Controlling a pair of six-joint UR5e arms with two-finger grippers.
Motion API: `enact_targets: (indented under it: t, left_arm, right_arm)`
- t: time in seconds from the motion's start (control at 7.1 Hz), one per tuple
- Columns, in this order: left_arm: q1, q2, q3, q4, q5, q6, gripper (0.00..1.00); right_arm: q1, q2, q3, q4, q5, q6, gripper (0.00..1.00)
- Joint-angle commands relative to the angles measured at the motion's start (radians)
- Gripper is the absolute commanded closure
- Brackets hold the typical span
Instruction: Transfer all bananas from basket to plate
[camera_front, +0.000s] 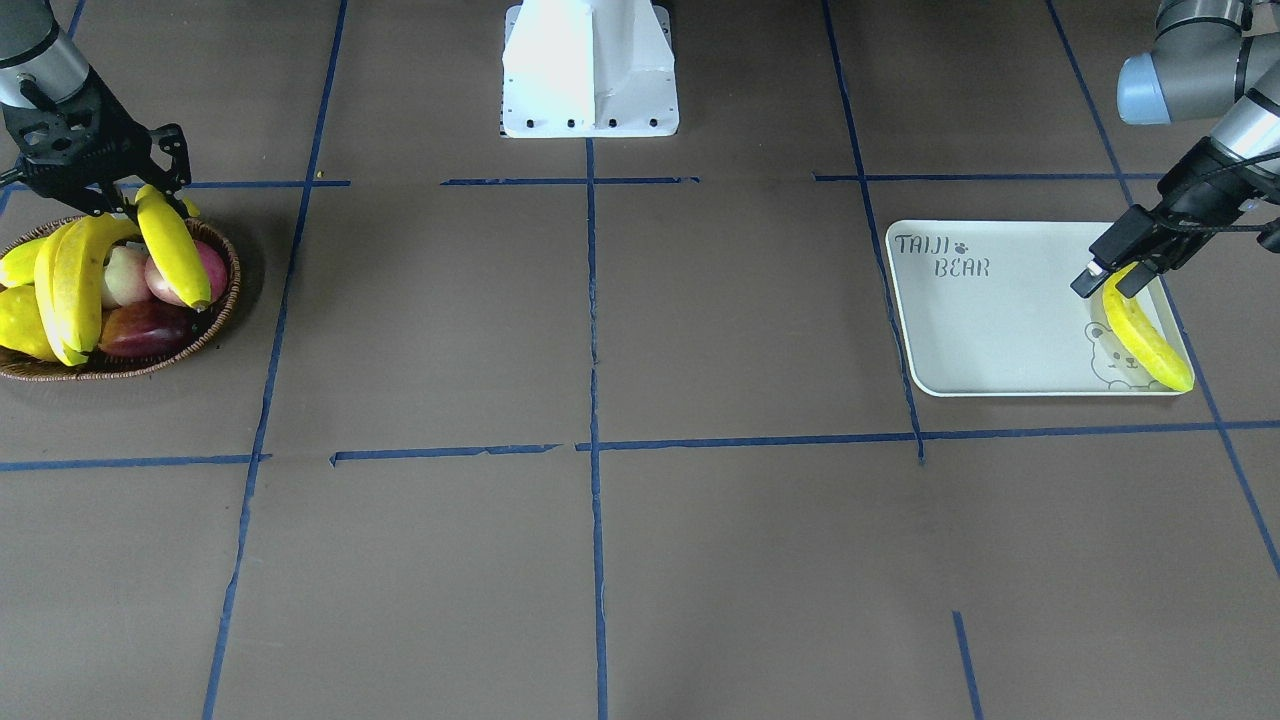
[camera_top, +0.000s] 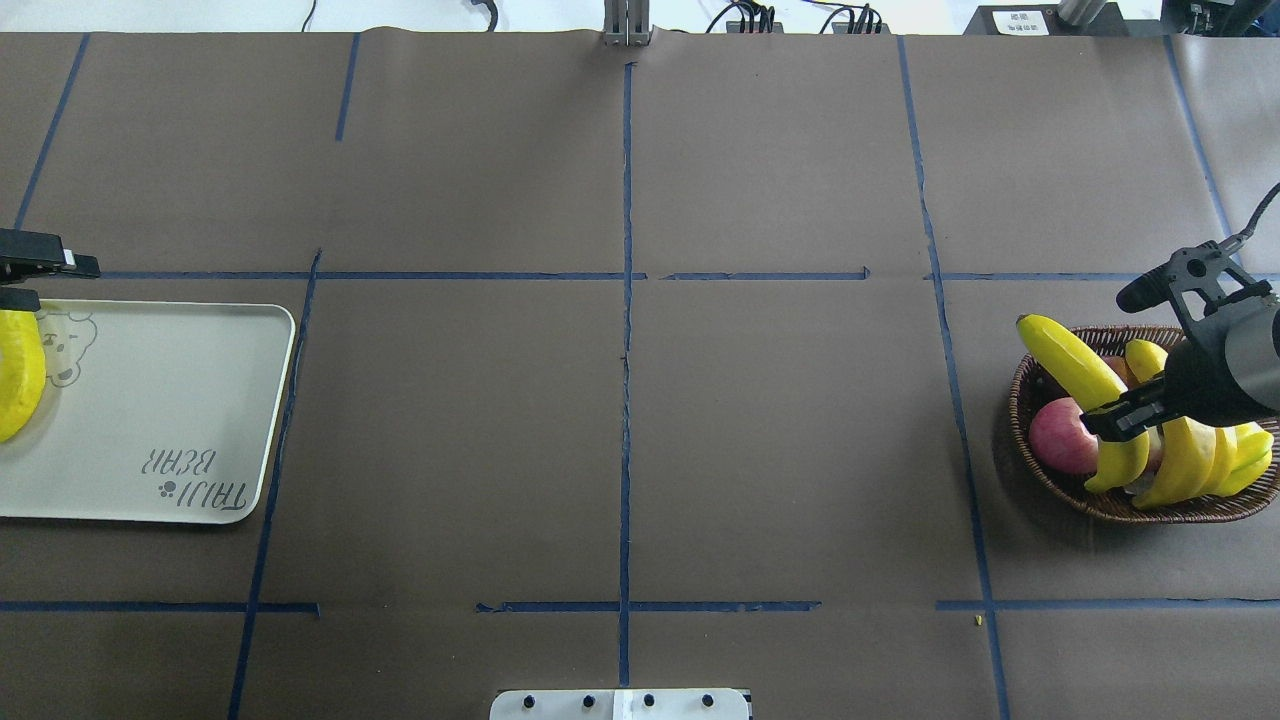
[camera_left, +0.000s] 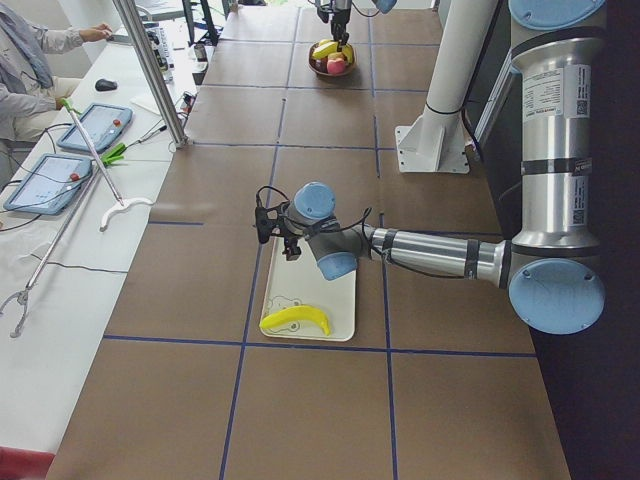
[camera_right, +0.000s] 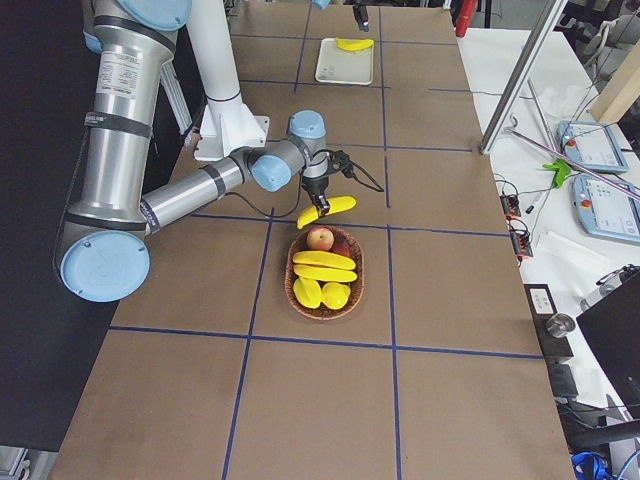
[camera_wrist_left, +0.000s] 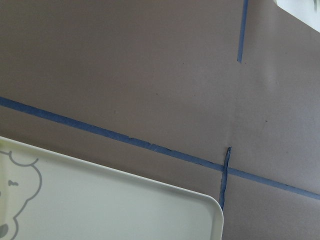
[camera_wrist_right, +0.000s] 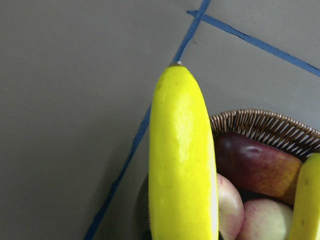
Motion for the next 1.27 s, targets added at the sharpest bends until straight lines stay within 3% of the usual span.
enact_targets:
  t: [0.0,0.28,0.56,0.84,1.13]
  left_arm:
    - [0.017,-0.087,-0.015,-0.062,0.001,-0.196,0.0]
    - [0.054,-0.143,-0.046,-0.059,0.007,-0.32,0.0]
    - [0.124,-0.188,-0.054,-0.061,0.008,-0.323,0.0]
    - [0.17,-0.248,-0.063,-0.064,0.011,-0.427,0.0]
    - [0.215,-0.326,-0.063,-0.064,0.047,-0.49,0.0]
  right_arm:
    - [0.007,0.136,0.0,0.003,0.043,0.169,0.95]
    - [-0.029,0.249,-0.01,0.005,0.04,0.351,0.95]
    - [-0.144,0.413,-0.082,0.006,-0.048,0.508,0.96]
    - [-0.204,0.51,-0.104,0.011,-0.116,0.57,0.97]
    - [-0.279,0.563,-0.191,0.175,-0.209,0.705,0.99]
